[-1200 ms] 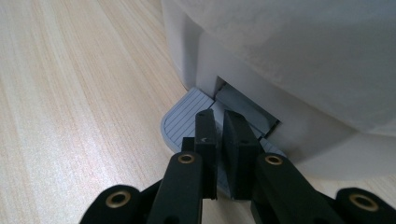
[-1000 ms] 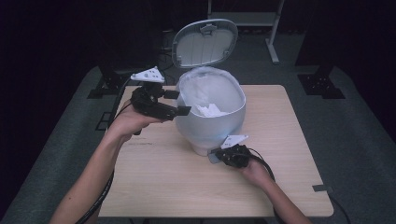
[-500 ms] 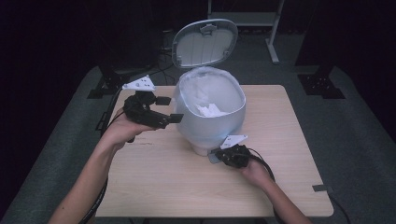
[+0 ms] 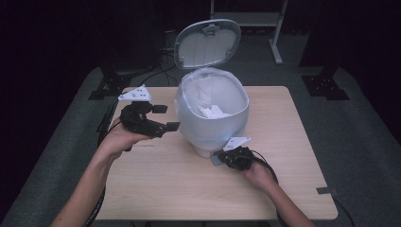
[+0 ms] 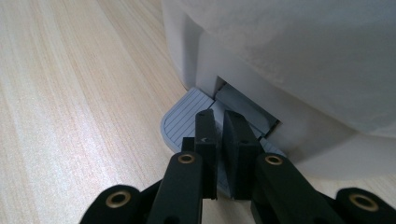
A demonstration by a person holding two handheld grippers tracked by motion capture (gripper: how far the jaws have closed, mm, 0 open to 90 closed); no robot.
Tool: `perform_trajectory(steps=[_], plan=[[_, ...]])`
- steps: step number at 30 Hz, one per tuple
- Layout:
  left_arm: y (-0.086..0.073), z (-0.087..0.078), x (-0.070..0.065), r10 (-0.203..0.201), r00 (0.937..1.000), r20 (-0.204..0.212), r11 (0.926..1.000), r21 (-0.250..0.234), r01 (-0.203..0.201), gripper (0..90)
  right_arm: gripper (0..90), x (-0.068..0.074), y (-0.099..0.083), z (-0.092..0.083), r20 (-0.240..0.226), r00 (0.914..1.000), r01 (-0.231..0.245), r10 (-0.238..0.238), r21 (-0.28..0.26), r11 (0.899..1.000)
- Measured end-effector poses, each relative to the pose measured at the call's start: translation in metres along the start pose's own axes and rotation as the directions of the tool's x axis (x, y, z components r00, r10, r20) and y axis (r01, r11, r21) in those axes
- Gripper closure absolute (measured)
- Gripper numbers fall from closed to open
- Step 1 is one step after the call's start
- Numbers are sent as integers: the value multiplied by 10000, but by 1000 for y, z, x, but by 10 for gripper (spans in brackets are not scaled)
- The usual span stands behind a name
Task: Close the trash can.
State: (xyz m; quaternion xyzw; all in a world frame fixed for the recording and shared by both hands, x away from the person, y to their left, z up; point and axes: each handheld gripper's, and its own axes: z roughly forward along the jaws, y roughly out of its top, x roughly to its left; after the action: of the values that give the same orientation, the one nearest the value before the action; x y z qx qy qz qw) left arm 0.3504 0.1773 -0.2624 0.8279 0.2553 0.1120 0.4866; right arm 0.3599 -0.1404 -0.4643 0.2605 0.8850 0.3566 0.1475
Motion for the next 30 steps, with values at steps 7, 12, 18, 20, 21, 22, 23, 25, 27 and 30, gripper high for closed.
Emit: perform_trajectory(steps=[7,12,18,20,21,22,23,25,27,30], plan=[[-12,0,1,-59,10000,-33,10000,-18,59,190,840,0,0,0,12,10000,4,-4,-28,10000],[-20,1,2,-121,9999,-45,9999,-26,121,190,840,0,0,0,22,10000,7,-7,-27,10000],[-30,0,3,-202,9997,-109,9998,-37,202,189,840,0,0,0,30,10000,12,-12,-31,10000],[-33,0,3,-243,9996,-123,9997,-29,242,189,840,0,0,0,24,10000,-10,11,-28,10000],[-35,-1,3,-254,9996,-127,9997,0,254,189,840,0,0,0,25,10000,-7,7,-46,10000],[-36,-1,3,-240,9997,-112,9997,3,240,189,840,0,0,0,31,10000,-4,4,-51,10000],[-37,0,3,-273,9996,-112,9996,-7,273,189,840,1,0,0,36,10000,-9,9,-42,10000],[-40,0,3,-279,9995,-121,9996,8,279,189,840,1,0,0,42,10000,-2,2,-18,10000],[-42,0,2,-302,9995,-107,9995,-18,302,189,840,1,0,0,64,10000,7,-7,2,10000],[-46,-1,1,-308,9995,-101,9995,-30,308,189,840,1,0,0,119,9999,56,-55,-32,10000]])
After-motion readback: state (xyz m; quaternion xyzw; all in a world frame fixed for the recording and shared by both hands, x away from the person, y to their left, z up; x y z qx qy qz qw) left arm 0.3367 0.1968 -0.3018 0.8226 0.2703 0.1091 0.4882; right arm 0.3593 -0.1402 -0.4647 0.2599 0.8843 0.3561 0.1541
